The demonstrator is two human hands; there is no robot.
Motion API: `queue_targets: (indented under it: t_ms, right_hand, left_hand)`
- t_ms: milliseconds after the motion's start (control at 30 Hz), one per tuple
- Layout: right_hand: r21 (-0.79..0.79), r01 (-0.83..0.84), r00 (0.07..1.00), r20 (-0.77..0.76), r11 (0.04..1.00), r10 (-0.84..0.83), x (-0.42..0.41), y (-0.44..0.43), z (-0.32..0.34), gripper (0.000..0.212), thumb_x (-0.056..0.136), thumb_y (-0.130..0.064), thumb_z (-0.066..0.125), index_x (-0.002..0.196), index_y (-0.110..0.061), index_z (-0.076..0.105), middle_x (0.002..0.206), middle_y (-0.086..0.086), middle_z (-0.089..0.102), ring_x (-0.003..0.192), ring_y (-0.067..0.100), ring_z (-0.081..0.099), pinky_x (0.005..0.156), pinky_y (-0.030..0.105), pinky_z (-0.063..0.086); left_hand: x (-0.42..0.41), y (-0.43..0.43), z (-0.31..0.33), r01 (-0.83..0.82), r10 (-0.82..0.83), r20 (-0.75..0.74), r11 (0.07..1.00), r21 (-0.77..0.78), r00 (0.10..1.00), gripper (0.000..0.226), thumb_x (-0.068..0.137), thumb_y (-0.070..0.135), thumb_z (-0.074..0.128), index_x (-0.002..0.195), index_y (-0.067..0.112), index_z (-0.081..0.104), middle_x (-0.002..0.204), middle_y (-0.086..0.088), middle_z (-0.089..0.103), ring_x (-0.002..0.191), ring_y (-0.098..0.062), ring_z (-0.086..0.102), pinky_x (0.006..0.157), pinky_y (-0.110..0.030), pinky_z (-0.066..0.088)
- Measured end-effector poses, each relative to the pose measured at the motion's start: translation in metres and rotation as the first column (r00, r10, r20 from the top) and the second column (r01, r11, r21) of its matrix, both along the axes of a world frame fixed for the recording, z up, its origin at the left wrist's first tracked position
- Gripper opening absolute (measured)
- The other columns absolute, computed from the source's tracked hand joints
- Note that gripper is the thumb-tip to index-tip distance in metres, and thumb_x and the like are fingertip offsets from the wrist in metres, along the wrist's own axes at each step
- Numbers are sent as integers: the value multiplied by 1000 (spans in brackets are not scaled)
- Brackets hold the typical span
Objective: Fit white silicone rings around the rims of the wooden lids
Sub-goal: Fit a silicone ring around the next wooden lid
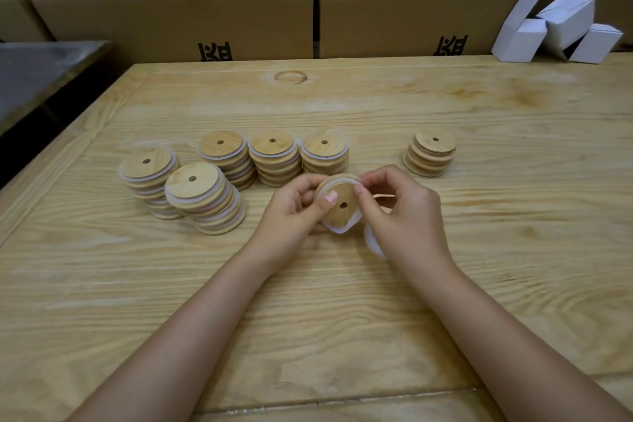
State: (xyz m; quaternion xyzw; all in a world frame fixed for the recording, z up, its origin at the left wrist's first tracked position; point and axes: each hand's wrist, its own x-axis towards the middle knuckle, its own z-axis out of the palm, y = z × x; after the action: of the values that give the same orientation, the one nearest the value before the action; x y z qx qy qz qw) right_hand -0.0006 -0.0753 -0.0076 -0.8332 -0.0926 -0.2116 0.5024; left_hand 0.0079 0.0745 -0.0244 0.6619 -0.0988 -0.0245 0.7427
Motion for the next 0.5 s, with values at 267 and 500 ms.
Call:
queue_targets:
  t_ms: [267,500]
  right_hand:
    - [-177,15,988,154,984,12,-2,4,-2,5,84,-9,67,85,-4,67,85,4,68,80,20,64,72,42,51]
    - [-42,10,996,87,999,-7,0,2,-1,2,81,-6,69,80,-8,69,79,0,69,75,13,64,71,31,50]
  left_hand:
    - [-1,-5,-3,-59,59,35,998,15,998,15,88,7,57,99,18,58,84,-2,69,72,-15,68,54,-33,58]
    - [1,-2,-5,-116,89,209,986,120,974,19,85,10,56,99,24,58,100,-5,64,94,-20,61,73,-46,57]
